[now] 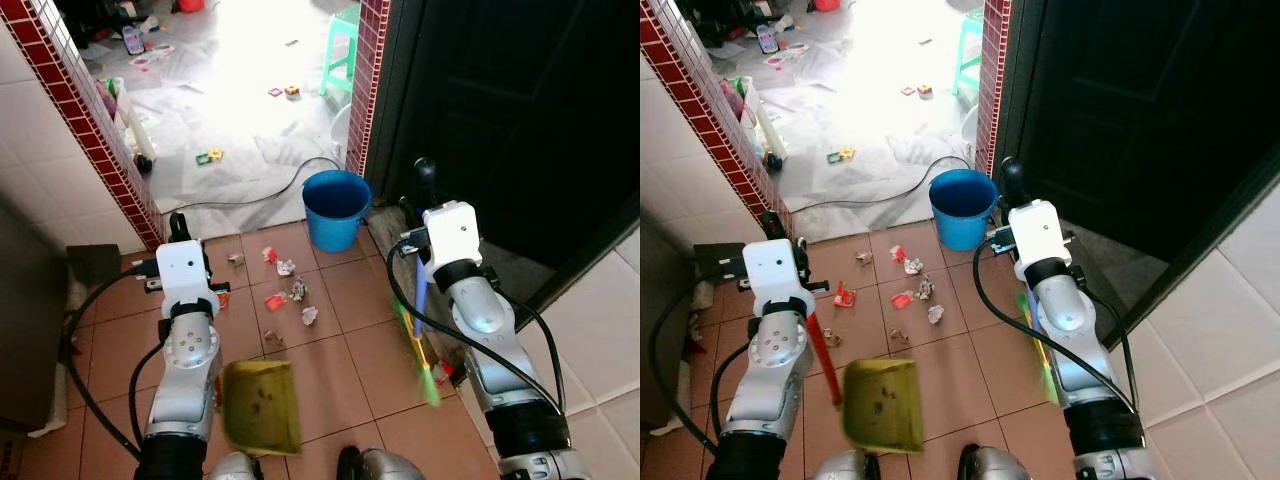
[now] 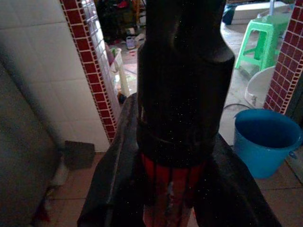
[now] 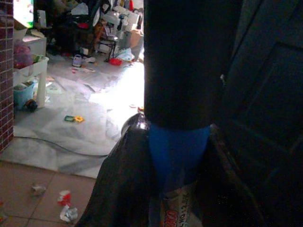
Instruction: Sweep floor
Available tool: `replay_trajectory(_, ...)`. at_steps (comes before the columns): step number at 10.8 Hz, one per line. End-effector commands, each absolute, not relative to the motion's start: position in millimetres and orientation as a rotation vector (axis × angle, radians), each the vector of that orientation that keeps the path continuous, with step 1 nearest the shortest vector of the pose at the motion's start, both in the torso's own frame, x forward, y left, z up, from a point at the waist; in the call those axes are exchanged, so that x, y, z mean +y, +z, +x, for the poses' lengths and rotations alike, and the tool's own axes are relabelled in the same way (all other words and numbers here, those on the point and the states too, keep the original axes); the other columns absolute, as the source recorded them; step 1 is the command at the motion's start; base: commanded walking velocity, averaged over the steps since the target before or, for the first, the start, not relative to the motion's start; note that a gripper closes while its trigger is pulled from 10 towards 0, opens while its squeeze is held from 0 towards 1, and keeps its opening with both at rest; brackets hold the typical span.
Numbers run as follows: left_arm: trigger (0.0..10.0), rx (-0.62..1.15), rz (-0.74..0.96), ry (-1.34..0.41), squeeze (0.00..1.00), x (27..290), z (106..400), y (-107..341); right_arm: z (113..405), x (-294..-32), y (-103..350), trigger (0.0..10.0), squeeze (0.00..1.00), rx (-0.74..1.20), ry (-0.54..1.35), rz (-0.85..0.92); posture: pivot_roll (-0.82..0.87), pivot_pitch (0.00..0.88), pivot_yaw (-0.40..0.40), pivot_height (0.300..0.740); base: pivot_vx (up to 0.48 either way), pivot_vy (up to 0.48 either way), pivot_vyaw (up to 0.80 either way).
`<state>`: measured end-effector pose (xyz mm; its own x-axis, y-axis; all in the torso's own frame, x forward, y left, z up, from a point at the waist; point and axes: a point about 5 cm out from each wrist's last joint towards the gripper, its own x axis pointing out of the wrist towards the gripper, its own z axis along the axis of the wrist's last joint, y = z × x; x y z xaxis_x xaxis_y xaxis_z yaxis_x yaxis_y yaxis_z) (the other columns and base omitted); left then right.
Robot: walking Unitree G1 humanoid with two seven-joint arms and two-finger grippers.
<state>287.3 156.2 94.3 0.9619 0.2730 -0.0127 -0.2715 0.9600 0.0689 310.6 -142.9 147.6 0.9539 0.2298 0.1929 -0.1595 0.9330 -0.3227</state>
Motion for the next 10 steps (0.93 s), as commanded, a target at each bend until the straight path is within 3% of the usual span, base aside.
replay_trajectory(1, 10.0, -0.049, 0.067, 0.282, 0.0, 156, 292, 108, 314, -136, 162, 10.0, 0.0, -0.29, 0.21, -0.317, -0.09, 0.085, 0.027, 0.74, 0.0, 0.0, 0.0)
replay_trajectory(3, 10.0, -0.047, 0.061, 0.281, 0.0, 155, 292, 107, 321, -131, 166, 10.0, 0.0, -0.25, 0.176, -0.166, -0.09, 0.085, 0.024, 0.74, 0.0, 0.0, 0.0)
replay_trajectory(4, 10.0, -0.048, 0.059, 0.282, 0.0, 156, 292, 107, 324, -129, 177, 10.0, 0.0, -0.29, 0.189, -0.178, -0.09, 0.085, 0.024, 0.74, 0.0, 0.0, 0.0)
replay_trajectory(7, 10.0, -0.051, 0.06, 0.282, 0.0, 156, 293, 107, 326, -130, 202, 10.0, 0.0, -0.402, 0.209, -0.342, -0.1, 0.082, 0.028, 0.74, 0.0, 0.0, 0.0)
replay_trajectory(10, 10.0, -0.09, -0.047, 0.242, 0.0, 151, 303, 109, 331, -159, 176, 10.0, 0.0, -0.292, 0.133, -0.479, -0.11, 0.087, 0.021, 0.74, 0.0, 0.0, 0.0)
